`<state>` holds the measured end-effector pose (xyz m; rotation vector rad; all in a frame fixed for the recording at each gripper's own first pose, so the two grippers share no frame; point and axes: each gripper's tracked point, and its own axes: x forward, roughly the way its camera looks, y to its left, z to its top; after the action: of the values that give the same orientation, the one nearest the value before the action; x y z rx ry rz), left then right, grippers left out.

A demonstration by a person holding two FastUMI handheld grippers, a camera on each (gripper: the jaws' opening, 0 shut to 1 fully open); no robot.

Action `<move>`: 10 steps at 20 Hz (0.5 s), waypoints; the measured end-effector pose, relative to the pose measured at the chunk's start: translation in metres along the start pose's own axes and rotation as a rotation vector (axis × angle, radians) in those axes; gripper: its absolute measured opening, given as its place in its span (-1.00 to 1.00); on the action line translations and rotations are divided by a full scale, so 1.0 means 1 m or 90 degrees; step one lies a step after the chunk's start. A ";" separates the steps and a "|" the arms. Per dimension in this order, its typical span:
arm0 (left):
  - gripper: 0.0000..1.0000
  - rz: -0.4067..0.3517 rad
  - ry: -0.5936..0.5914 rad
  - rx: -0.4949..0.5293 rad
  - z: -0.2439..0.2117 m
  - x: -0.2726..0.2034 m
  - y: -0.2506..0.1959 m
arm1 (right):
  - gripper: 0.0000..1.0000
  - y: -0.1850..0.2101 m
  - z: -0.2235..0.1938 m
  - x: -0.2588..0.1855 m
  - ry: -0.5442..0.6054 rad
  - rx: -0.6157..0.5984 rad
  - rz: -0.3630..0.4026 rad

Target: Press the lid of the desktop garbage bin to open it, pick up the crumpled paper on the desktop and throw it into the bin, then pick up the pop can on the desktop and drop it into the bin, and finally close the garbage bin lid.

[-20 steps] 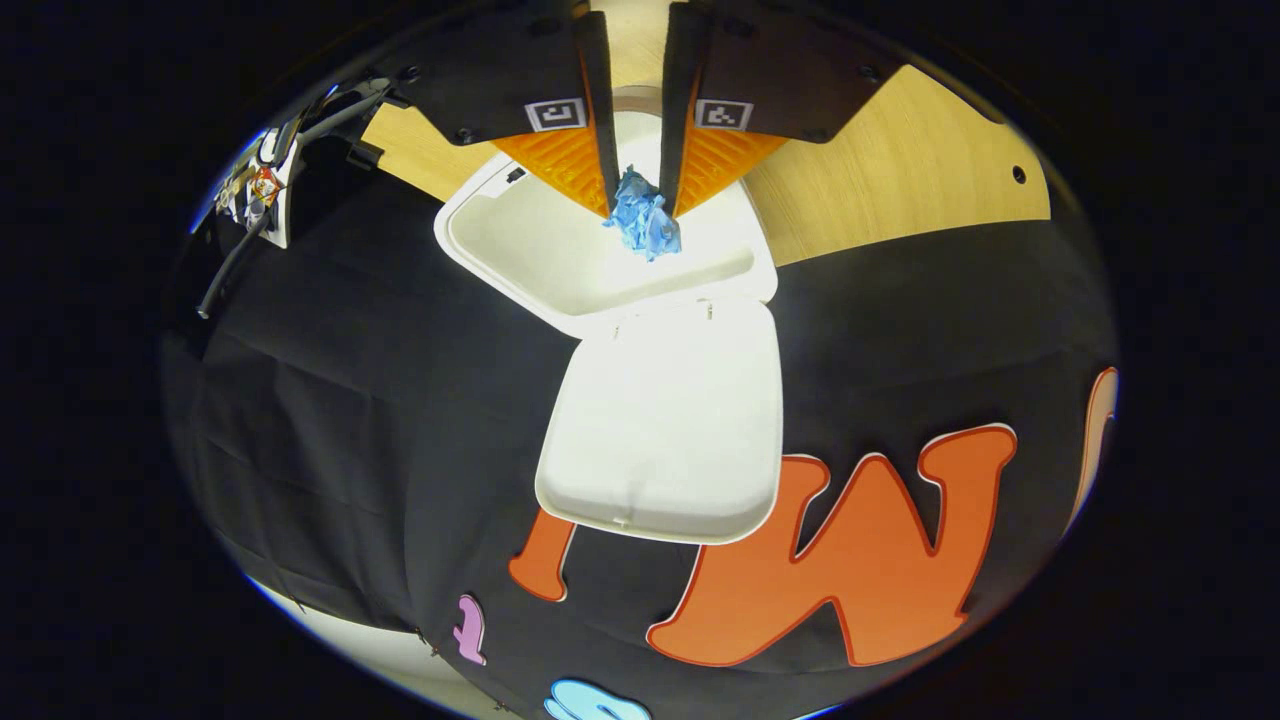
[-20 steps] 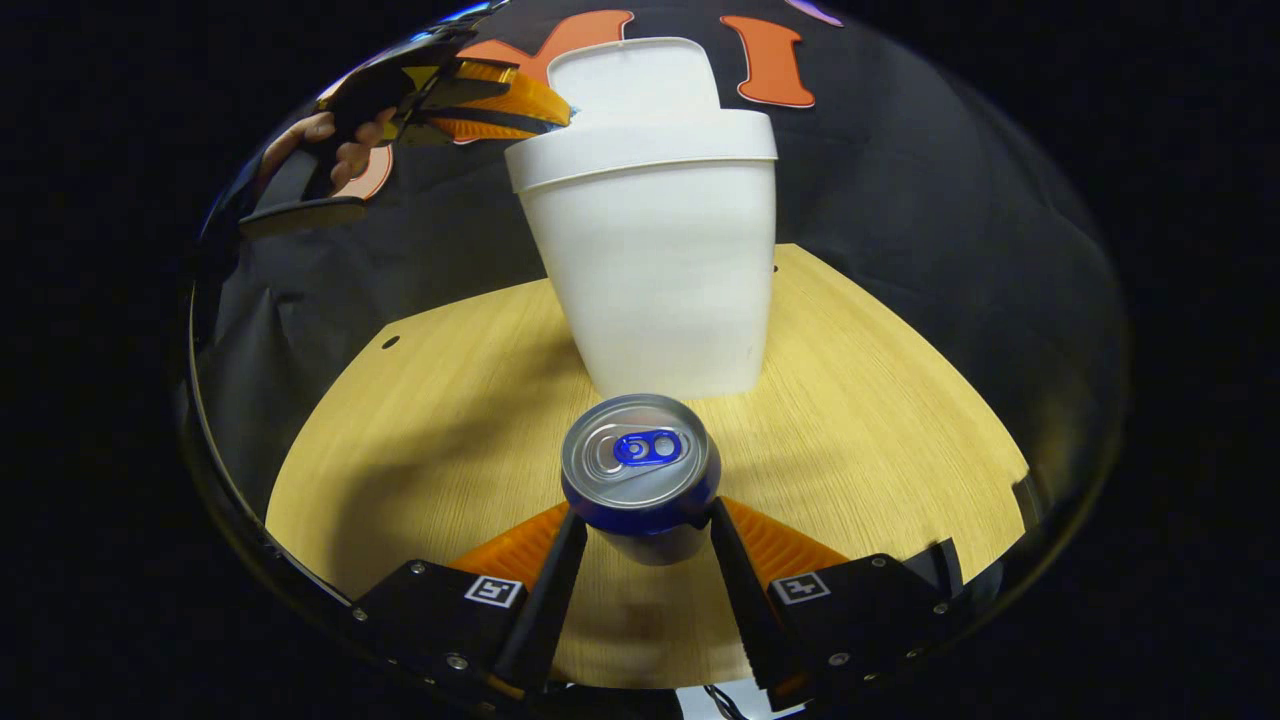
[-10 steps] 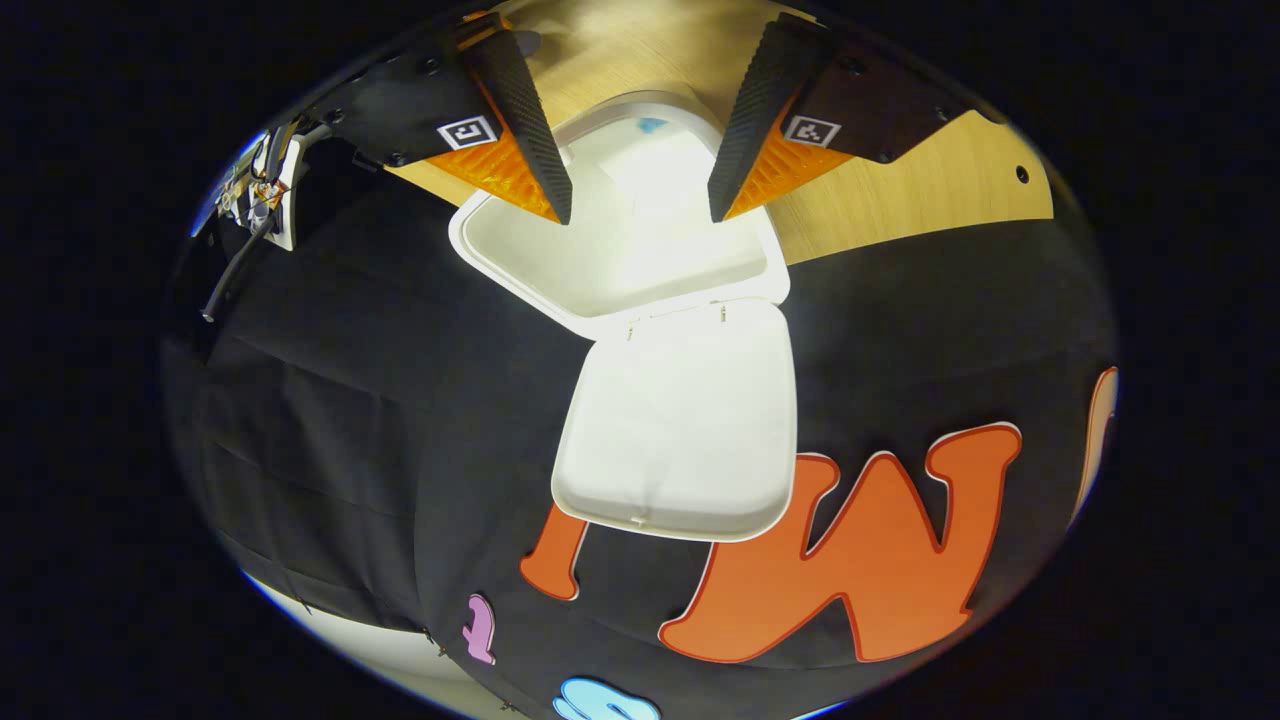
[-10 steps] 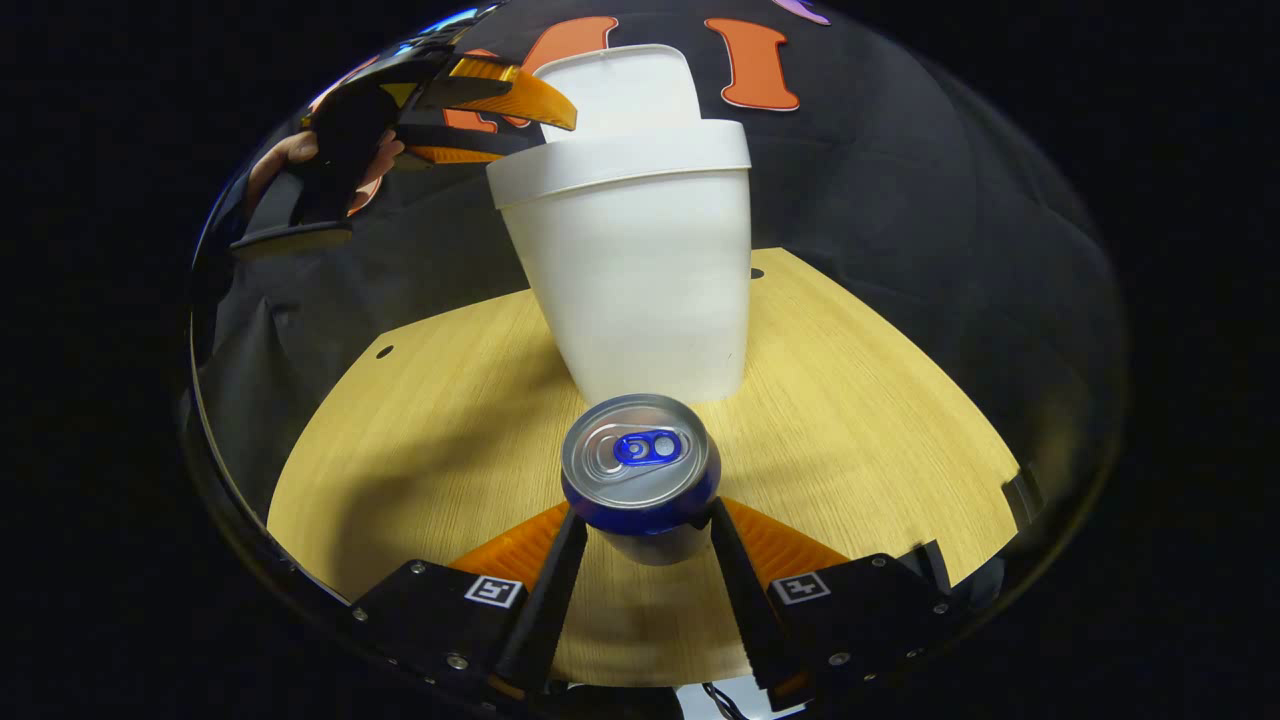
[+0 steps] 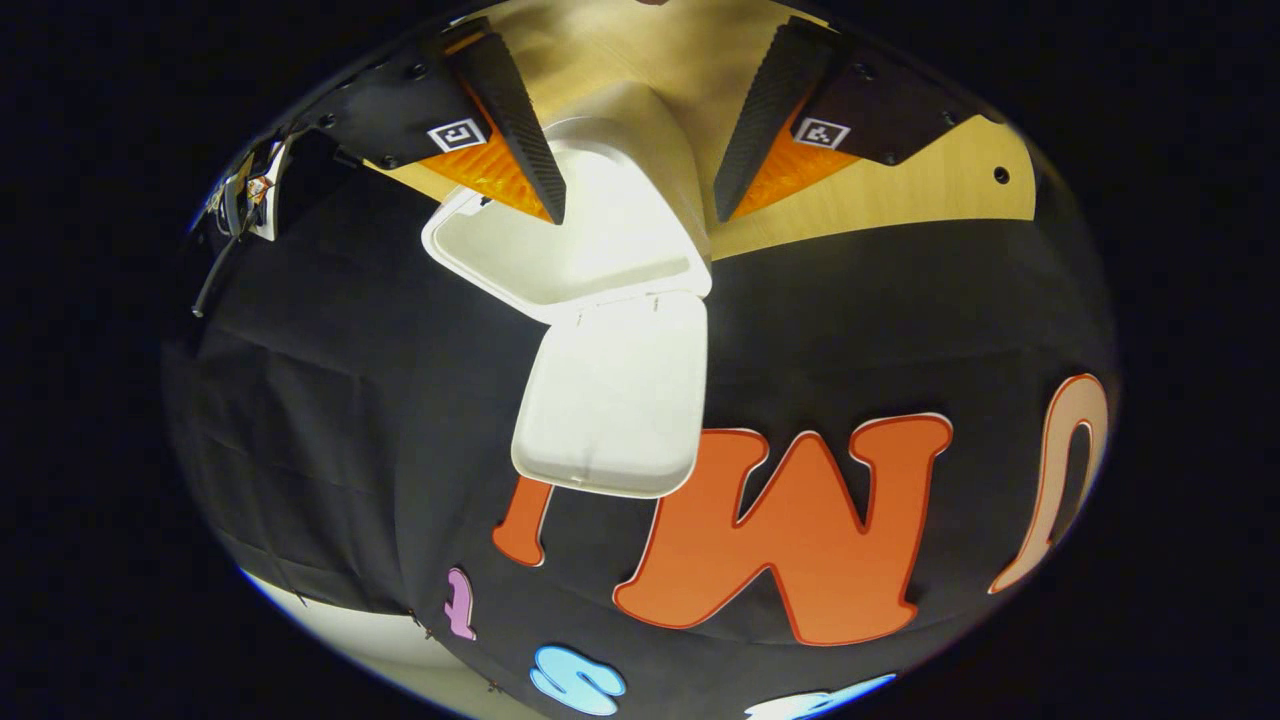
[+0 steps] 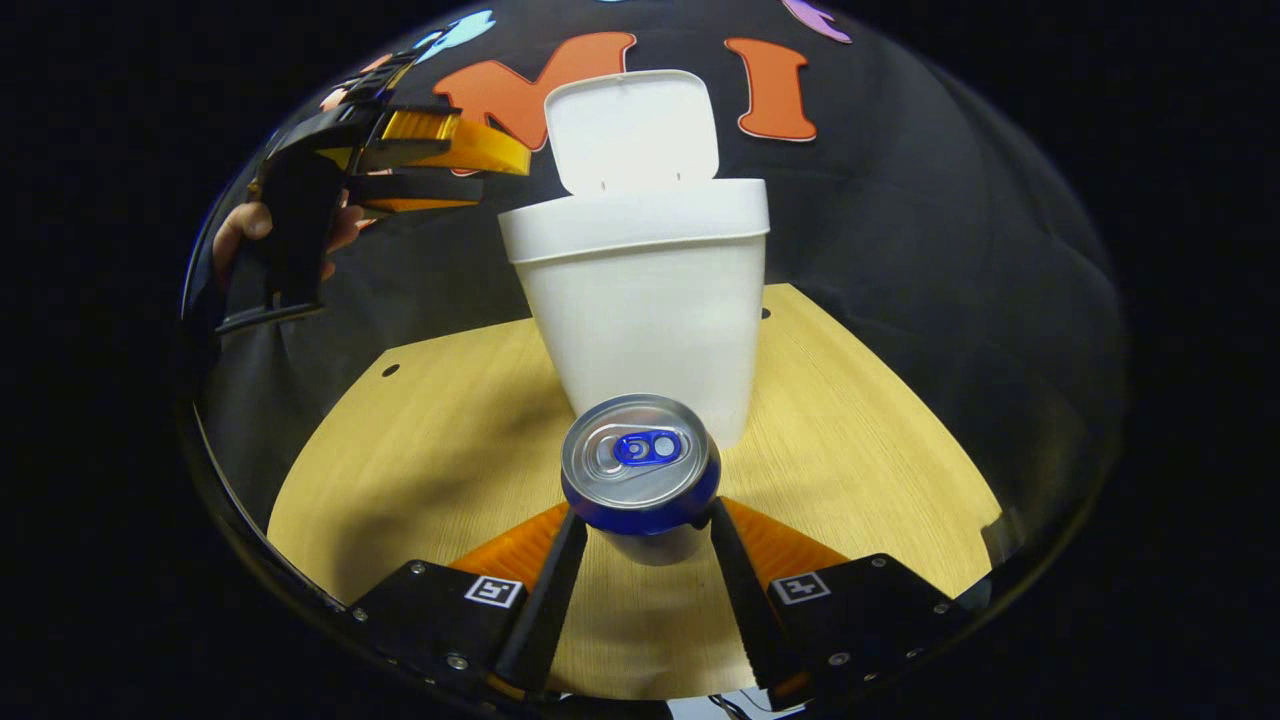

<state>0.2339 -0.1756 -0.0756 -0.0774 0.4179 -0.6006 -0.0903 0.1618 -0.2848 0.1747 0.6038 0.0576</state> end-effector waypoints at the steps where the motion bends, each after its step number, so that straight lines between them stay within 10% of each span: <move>1: 0.91 0.006 0.001 -0.005 -0.003 -0.004 0.007 | 0.52 0.001 0.001 -0.001 -0.001 -0.005 0.001; 10: 0.92 0.075 0.045 -0.010 -0.061 -0.032 0.062 | 0.52 -0.002 0.012 -0.006 -0.016 -0.016 -0.009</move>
<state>0.2183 -0.1034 -0.1315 -0.0462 0.4922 -0.4849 -0.0880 0.1570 -0.2719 0.1465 0.5784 0.0499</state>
